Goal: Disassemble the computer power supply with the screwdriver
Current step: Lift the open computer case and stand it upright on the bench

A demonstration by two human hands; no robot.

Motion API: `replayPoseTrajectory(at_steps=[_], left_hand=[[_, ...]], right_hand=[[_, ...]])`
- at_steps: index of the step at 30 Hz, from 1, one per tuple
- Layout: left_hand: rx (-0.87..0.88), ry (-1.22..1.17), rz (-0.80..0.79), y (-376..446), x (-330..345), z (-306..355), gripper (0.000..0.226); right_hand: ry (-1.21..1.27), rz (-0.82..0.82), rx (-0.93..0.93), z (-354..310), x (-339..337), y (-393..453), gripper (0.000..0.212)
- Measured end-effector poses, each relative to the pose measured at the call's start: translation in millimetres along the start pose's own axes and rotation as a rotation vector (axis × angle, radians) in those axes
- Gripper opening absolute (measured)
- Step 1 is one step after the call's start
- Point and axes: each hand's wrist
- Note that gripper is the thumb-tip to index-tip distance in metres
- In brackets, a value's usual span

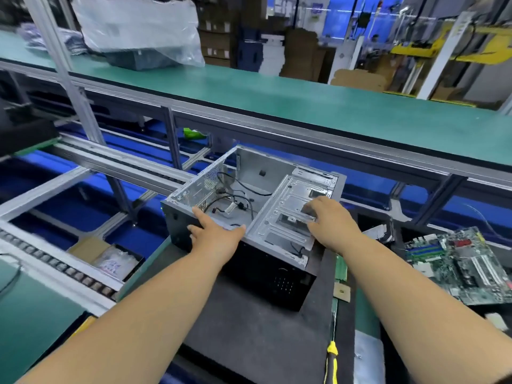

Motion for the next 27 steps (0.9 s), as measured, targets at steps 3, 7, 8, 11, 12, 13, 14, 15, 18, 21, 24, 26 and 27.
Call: replayPoseTrajectory(at_steps=[3, 7, 8, 11, 12, 13, 14, 15, 18, 21, 24, 26, 27], left_hand=[[0.004, 0.031, -0.009, 3.5, 3.5, 3.5, 0.126], [0.034, 0.100, 0.004, 9.1, 7.1, 0.7, 0.131], [0.044, 0.099, 0.005, 12.0, 6.7, -0.4, 0.131], [0.063, 0.069, -0.020, 27.6, -0.6, 0.3, 0.131], [0.071, 0.060, -0.034, 34.4, -4.8, 0.5, 0.131], [0.083, 0.052, -0.050, 41.7, -9.2, 0.7, 0.131], [0.095, 0.045, -0.069, 49.2, -13.5, 0.1, 0.131], [0.107, 0.040, -0.087, 56.3, -17.5, -0.2, 0.130], [0.132, 0.033, -0.135, 76.0, -26.9, -1.7, 0.130], [0.171, 0.022, -0.183, 96.9, -37.1, -2.7, 0.130], [0.227, 0.044, -0.242, 121.2, -50.1, -3.5, 0.129], [0.256, 0.055, -0.299, 137.2, -58.3, -2.0, 0.128], [0.266, 0.058, -0.326, 143.9, -61.7, -0.9, 0.128]], right_hand=[[-0.021, -0.046, 0.012, 6.4, 2.1, 7.6, 0.042], [-0.051, -0.079, 0.026, 9.8, 5.2, 9.8, 0.035], [-0.052, -0.073, 0.027, 9.3, 6.3, 9.2, 0.034], [-0.053, -0.046, 0.040, 2.6, 7.8, 8.1, 0.034], [-0.062, -0.037, 0.045, -1.4, 7.9, 8.1, 0.034], [-0.076, -0.028, 0.050, -6.0, 7.7, 8.3, 0.034], [-0.090, -0.020, 0.058, -10.8, 7.9, 8.5, 0.034], [-0.100, -0.012, 0.067, -15.8, 8.2, 8.6, 0.033], [-0.107, 0.000, 0.117, -30.8, 10.2, 8.5, 0.035], [-0.154, -0.005, 0.183, -48.6, 12.1, 8.4, 0.037], [-0.226, -0.019, 0.239, -69.7, 13.4, 7.7, 0.042], [-0.260, -0.034, 0.275, -84.7, 14.2, 6.9, 0.044], [-0.271, -0.038, 0.292, -91.8, 14.6, 6.4, 0.045]])
Point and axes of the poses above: each hand's wrist, its own y-axis towards the middle knuckle, its own x-axis out of the palm, z = x × y, and after that the axes turned 9 degrees about -y, right-handed
